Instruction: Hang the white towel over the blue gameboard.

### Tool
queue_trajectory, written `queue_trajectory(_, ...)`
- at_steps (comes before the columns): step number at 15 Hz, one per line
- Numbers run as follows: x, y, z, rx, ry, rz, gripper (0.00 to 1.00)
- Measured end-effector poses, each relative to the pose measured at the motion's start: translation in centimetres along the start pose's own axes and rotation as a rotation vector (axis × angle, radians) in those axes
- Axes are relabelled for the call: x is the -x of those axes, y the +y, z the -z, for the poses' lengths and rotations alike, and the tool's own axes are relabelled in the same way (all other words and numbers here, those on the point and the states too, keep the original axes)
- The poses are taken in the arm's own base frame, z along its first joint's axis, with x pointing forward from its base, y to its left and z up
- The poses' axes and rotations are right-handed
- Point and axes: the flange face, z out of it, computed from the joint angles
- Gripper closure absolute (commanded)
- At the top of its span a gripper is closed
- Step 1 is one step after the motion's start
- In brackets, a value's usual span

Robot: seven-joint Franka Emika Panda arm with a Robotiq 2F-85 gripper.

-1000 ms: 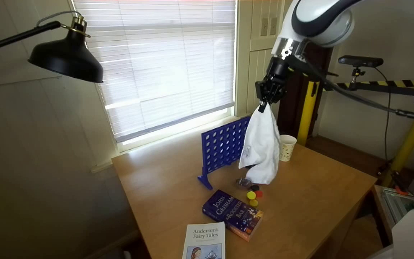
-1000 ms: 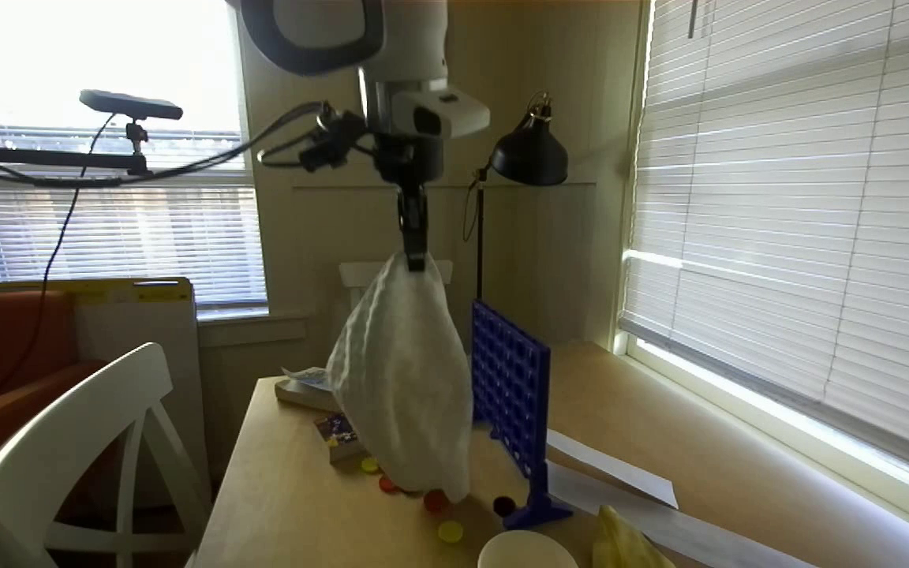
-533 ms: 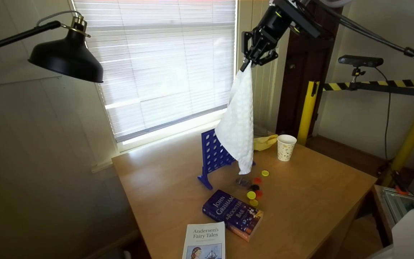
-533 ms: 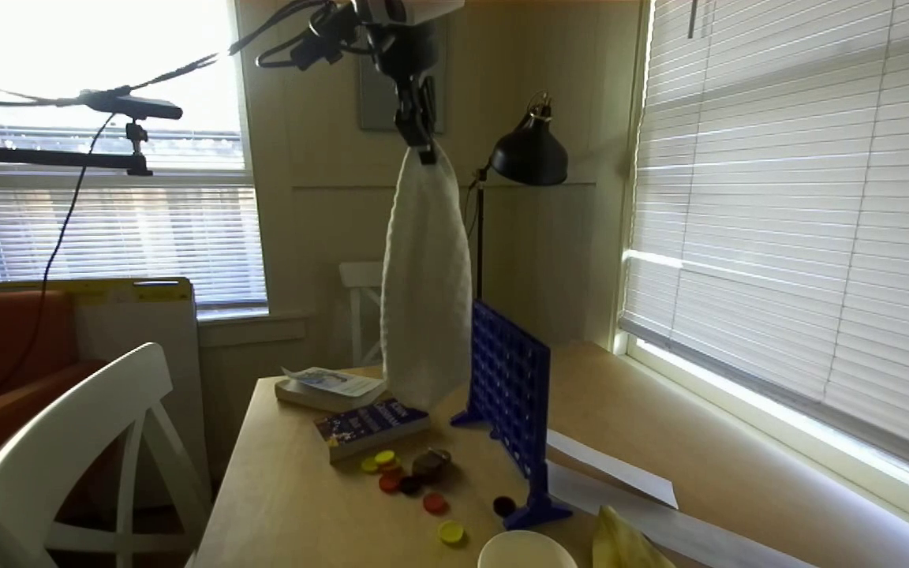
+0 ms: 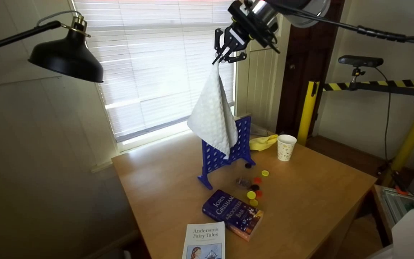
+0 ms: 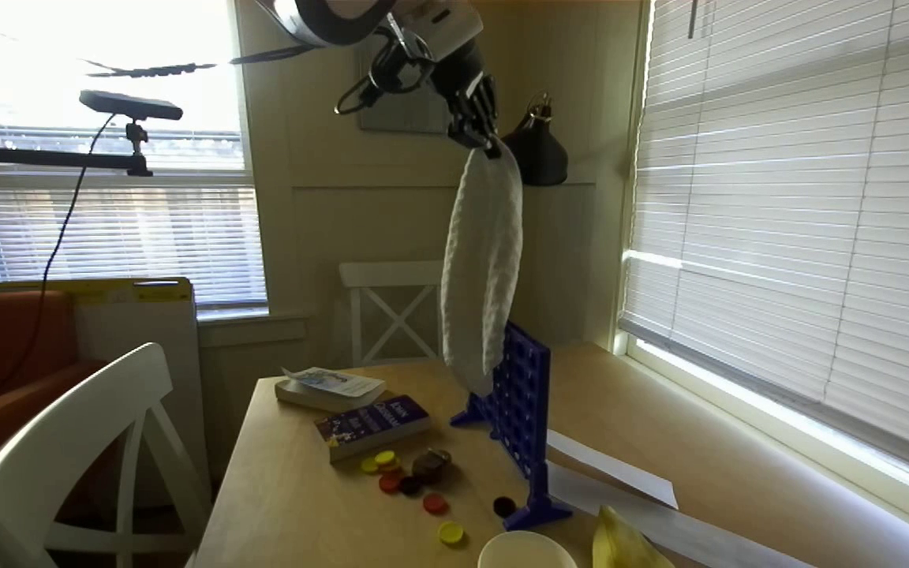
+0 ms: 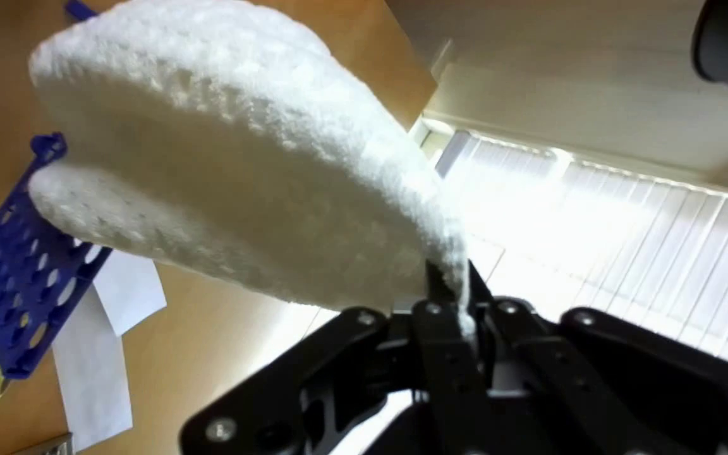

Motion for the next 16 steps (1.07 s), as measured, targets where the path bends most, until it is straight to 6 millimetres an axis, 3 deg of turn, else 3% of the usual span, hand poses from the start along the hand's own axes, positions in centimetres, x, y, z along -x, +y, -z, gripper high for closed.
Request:
queue_trajectory(3,-0.5,-0.3,-2.9,-0.002,0.044,-0.030,0.94)
queue_trajectory(9,-0.8,-0.6,-3.0,-0.005,0.048,-0.037,0.99)
queue_trajectory(12,-1.9,0.9,-4.5,0.040,0.062,-0.042,0.99)
queue_trajectory(16,-4.3,4.3,-8.2,0.124,0.090,-0.062,0.99)
